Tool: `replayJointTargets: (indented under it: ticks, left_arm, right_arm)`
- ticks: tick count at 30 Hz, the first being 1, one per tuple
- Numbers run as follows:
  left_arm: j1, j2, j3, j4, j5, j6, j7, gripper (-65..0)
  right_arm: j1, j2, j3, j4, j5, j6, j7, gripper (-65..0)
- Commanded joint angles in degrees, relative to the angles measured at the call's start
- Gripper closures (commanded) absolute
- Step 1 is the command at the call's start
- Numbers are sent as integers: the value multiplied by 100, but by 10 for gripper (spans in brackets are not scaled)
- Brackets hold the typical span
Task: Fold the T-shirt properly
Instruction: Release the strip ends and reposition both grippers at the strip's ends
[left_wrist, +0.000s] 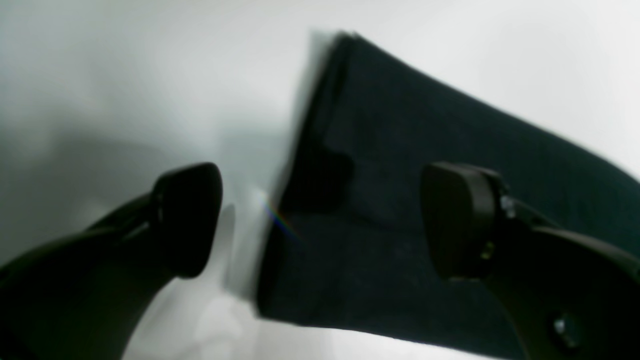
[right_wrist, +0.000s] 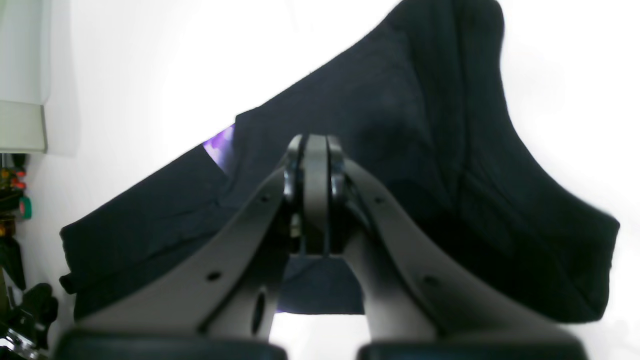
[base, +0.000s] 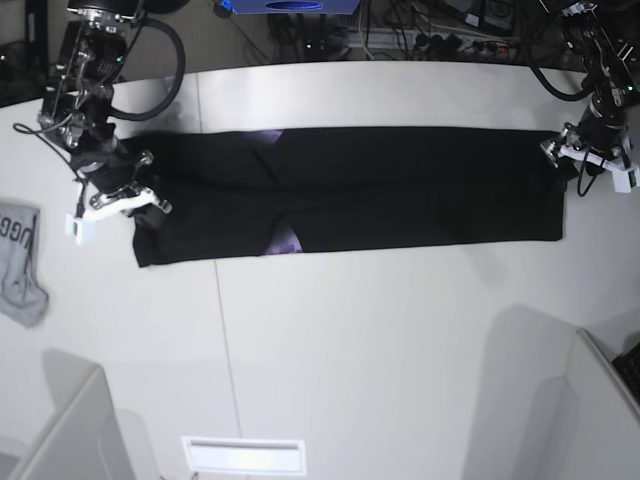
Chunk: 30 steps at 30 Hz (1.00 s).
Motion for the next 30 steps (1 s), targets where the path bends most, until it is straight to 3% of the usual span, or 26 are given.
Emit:
replayJointTargets:
  ticks: [1,8,14,19,22,28,29,30]
  left_arm:
    - [-38,-117,-30,-1,-94,-47,-101,-591]
    - [-293,-267,23,-730,-85,-56,-110,-578]
    - [-565,-240,454,-906,715,-56,-110,-569]
    - [-565,-223,480,-906,811,-65,-110,-558]
    - [-565,-223,480,-906,811,-65,-110,-454]
    - [-609,-231,480,-1073,811,-65,-110,-43]
    - [-636,-240,480,-1170,820,-65,-110,0]
    - [-636,-249,471,-1284,820,-65,-110,0]
  right_arm:
    - [40,50,18,92,74,57,106,0]
    - [31,41,18,92,74,57,106,0]
    - [13,-153,18,110,74,57,106,0]
    - [-48,-249,18,110,74,57,106,0]
    - [-66,-249,27,110,74,57,106,0]
    - [-163,-267,35,110,74,57,150,0]
    - [-171,-267,35,110,74,57,150,0]
    - [-180,-267,35,110,74,66,150,0]
